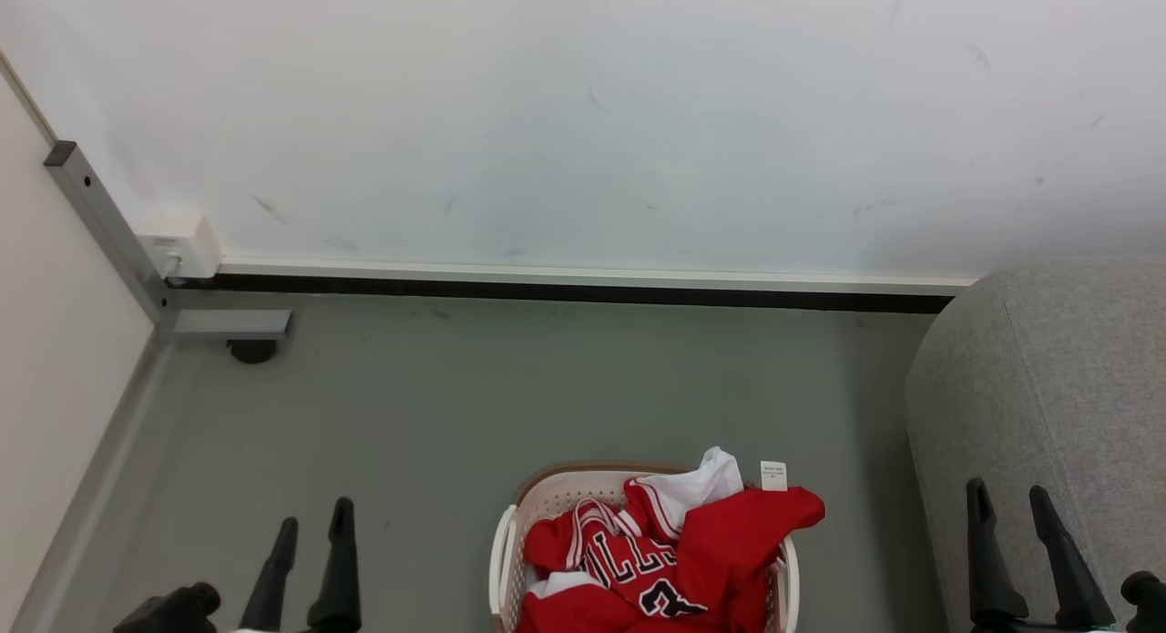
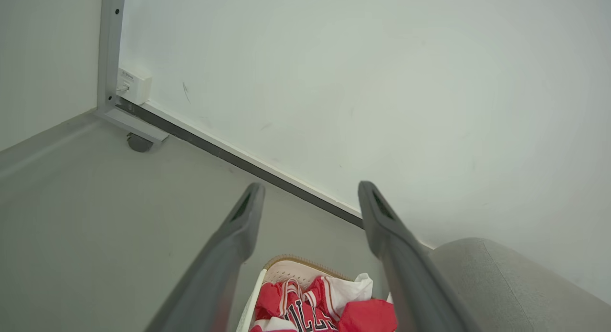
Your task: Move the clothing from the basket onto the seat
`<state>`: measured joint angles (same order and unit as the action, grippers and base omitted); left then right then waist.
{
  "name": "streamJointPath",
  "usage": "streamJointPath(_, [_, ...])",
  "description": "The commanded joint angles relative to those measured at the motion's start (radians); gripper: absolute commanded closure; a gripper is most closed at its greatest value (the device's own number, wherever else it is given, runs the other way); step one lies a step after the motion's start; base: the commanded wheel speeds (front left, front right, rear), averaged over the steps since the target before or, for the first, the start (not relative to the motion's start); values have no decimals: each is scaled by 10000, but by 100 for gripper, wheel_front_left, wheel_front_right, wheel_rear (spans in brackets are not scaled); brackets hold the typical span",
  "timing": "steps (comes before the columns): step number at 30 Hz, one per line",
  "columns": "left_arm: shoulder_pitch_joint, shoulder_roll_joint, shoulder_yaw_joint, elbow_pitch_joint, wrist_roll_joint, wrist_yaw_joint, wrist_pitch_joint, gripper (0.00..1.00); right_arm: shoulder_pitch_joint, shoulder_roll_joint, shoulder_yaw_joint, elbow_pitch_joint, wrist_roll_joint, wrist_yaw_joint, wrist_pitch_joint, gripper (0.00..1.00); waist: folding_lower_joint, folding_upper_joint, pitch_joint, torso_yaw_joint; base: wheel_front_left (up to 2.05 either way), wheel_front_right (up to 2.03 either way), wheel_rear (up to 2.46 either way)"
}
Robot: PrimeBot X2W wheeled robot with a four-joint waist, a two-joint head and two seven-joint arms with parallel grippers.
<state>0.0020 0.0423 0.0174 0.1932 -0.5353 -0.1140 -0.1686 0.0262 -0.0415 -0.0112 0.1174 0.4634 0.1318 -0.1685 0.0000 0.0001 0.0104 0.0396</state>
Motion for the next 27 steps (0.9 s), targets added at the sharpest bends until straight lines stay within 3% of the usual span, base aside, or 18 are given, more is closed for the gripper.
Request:
streamJointPath(1, [61,92,7,-111,358,-52,-123,0,68,-101,-21,-132,-346,-13,-121,0,0,-1,3,6,0,0,0])
streamJointPath(27, [308,110,-101,-226,2306,-74,-668,0,334,-113,-57,-164,-2082,-17,-644,0,0,-1,24,147,0,0,0])
